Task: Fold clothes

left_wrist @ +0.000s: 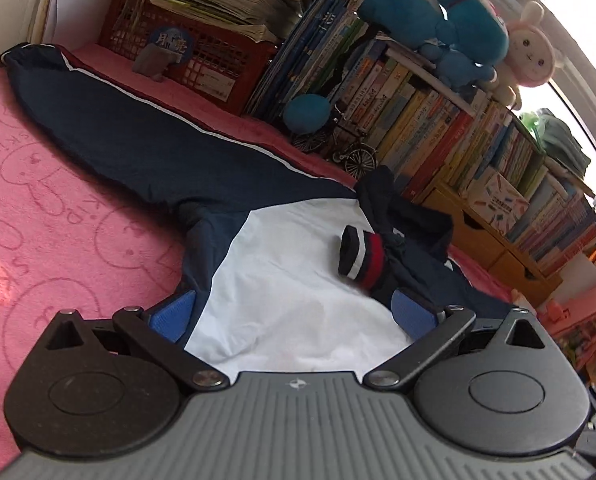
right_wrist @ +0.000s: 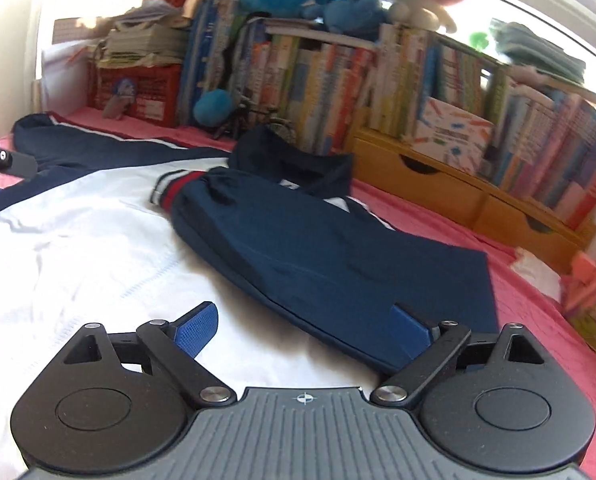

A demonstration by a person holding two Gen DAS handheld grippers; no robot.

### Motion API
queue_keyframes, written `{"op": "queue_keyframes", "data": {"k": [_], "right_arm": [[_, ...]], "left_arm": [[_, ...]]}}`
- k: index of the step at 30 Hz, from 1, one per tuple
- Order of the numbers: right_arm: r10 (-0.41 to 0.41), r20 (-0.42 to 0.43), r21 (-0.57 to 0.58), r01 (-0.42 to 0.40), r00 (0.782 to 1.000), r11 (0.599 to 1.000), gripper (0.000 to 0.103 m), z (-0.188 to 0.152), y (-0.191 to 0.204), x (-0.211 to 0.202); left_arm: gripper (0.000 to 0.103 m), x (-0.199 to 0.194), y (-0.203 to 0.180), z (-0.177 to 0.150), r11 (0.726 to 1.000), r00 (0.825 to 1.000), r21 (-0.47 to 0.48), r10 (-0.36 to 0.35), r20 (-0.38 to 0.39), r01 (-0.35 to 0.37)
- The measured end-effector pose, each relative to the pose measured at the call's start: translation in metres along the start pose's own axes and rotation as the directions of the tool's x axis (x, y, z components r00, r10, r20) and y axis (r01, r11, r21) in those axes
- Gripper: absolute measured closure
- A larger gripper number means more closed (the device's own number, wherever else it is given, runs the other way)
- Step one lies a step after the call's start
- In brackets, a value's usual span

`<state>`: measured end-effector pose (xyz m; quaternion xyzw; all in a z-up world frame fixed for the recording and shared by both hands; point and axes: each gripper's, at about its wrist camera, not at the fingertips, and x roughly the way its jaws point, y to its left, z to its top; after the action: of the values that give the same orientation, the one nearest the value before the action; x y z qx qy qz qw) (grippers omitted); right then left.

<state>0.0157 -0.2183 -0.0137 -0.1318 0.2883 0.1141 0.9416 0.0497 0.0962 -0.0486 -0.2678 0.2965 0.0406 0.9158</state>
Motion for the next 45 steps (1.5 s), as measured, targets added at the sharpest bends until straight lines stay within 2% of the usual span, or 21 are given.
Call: {"op": "queue_keyframes", "data": {"k": [2,4,6,8,9,10,11,12,13,14,16,18,20,21,23,26,28,33,39,42,45], "right_arm": [[-0.048,-0.004,0.043,0.048,0.999,0.998,0.01,-0.01,-0.015,-0.011],[-0.102,-0.002,0.062,0.102,0.995,0.993,0.01,-0.023,-0.027,-0.025],[-0.152,0.002,0.06,0.151,0.988,0.987,0.007,-0.036,-0.039,-0.039],[-0.208,0.0,0.054,0.208,0.978,0.977,0.005,-0.048,-0.052,-0.05],[-0.235,-0.006,0.055,0.235,0.972,0.97,0.005,-0.054,-0.059,-0.052],[-0.259,-0.015,0.063,0.26,0.966,0.964,0.005,-0.059,-0.066,-0.053],[-0.28,-0.027,0.08,0.281,0.96,0.956,0.005,-0.063,-0.073,-0.053],[-0.298,-0.04,0.101,0.301,0.954,0.948,0.005,-0.066,-0.079,-0.053],[-0.315,-0.05,0.126,0.319,0.948,0.939,0.005,-0.068,-0.085,-0.053],[-0.327,-0.055,0.153,0.331,0.943,0.931,0.005,-0.068,-0.089,-0.054],[-0.329,-0.047,0.173,0.333,0.943,0.927,0.005,-0.071,-0.092,-0.062],[-0.328,-0.036,0.183,0.329,0.944,0.926,0.005,-0.073,-0.094,-0.07],[-0.343,-0.036,0.161,0.345,0.938,0.925,0.005,-0.078,-0.093,-0.077],[-0.35,-0.042,0.148,0.352,0.936,0.924,0.004,-0.08,-0.091,-0.079],[-0.353,-0.054,0.126,0.357,0.934,0.926,0.004,-0.084,-0.089,-0.08],[-0.355,-0.07,0.107,0.36,0.932,0.927,0.004,-0.085,-0.086,-0.074],[-0.35,-0.071,0.098,0.356,0.934,0.929,0.004,-0.081,-0.084,-0.066],[-0.298,-0.056,0.067,0.302,0.953,0.951,0.004,-0.053,-0.069,-0.038],[-0.182,-0.081,-0.112,0.173,0.98,0.979,0.004,-0.006,-0.022,0.024],[-0.191,-0.107,-0.267,0.156,0.976,0.951,0.004,0.002,0.007,0.06],[-0.291,-0.101,-0.353,0.239,0.951,0.904,0.005,-0.002,0.007,0.085]], "left_arm": [[0.0,0.007,-0.014,0.012,0.998,0.998,-0.004,0.058,-0.005,-0.058],[0.0,-0.007,-0.033,0.017,0.994,0.994,0.069,0.08,0.075,-0.085],[0.0,-0.028,-0.052,0.009,0.965,0.966,0.188,0.138,0.22,-0.181],[0.0,-0.039,-0.065,0.0,0.925,0.935,0.281,0.161,0.317,-0.255],[0.0,-0.04,-0.068,-0.002,0.921,0.943,0.318,0.123,0.31,-0.225],[0.0,-0.034,-0.068,0.0,0.935,0.969,0.333,0.043,0.244,-0.125],[0.0,-0.021,-0.067,0.004,0.952,0.985,0.305,-0.034,0.168,-0.019],[0.0,-0.004,-0.066,0.006,0.965,0.99,0.252,-0.103,0.101,0.075],[0.0,0.012,-0.065,0.009,0.967,0.984,0.192,-0.176,0.038,0.166],[0.0,0.031,-0.068,0.009,0.968,0.978,0.144,-0.208,-0.01,0.207],[0.0,0.075,-0.073,0.008,0.982,0.987,0.115,-0.138,-0.086,0.148],[0.0,0.12,-0.076,0.002,0.994,0.99,0.112,0.011,-0.141,0.005],[0.002,0.133,-0.082,-0.004,0.984,0.998,0.177,0.046,-0.051,-0.036],[0.016,0.137,-0.084,-0.003,0.983,0.997,0.178,0.061,-0.045,-0.052],[0.058,0.138,-0.085,0.001,0.987,0.997,0.15,0.067,-0.041,-0.06],[0.074,0.126,-0.075,0.014,0.998,0.999,0.066,-0.004,-0.038,0.007],[0.075,0.112,-0.069,0.025,0.997,1.0,0.076,-0.013,0.02,0.012],[0.073,0.096,-0.056,0.054,0.979,0.989,0.186,0.054,0.14,-0.079],[0.065,0.118,-0.024,0.054,0.973,0.988,0.174,0.139,0.072,-0.15],[0.05,0.124,-0.015,0.04,0.962,0.984,0.213,0.162,0.069,-0.173],[0.033,0.127,-0.013,0.032,0.947,0.986,0.274,0.157,0.057,-0.167]]}}
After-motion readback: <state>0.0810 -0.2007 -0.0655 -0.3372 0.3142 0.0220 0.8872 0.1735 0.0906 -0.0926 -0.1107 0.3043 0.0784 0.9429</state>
